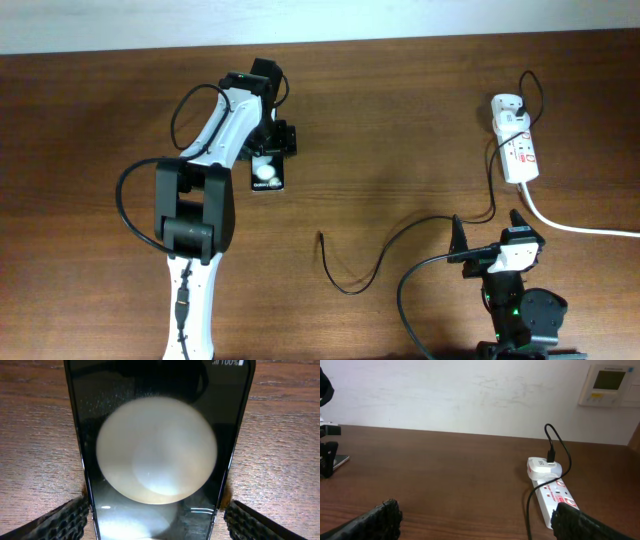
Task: Plug charger to phone and switch on socket
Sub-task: 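Close the left gripper on the phone's long edges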
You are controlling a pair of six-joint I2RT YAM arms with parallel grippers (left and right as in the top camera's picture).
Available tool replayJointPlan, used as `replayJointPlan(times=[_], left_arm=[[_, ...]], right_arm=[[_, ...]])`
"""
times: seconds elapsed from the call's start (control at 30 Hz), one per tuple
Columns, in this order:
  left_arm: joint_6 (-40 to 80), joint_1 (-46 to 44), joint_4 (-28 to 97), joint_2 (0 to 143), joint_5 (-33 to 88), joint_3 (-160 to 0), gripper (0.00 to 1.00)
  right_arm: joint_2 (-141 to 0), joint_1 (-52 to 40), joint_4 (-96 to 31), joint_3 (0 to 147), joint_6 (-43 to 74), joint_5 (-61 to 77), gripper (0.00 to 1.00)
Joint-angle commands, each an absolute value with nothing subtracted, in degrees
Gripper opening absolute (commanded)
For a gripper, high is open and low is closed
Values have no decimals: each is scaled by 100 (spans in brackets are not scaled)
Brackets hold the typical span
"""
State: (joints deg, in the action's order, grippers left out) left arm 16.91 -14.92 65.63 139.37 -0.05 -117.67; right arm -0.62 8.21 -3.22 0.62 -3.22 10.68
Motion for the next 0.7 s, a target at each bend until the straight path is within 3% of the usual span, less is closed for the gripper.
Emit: replayJointPlan(times=[0.0, 0.4, 0.67], left_arm=[[1664, -1463, 6608, 13983, -43, -11810, 89], [1664, -1463, 6606, 13983, -45, -11778, 85], [1664, -1463, 6556, 13983, -45, -11664, 87]], right_arm=[[-21, 777, -349, 32, -320, 1162, 99], [-21, 777, -349, 32, -320, 1162, 99], [-21, 777, -349, 32, -318, 1162, 99]])
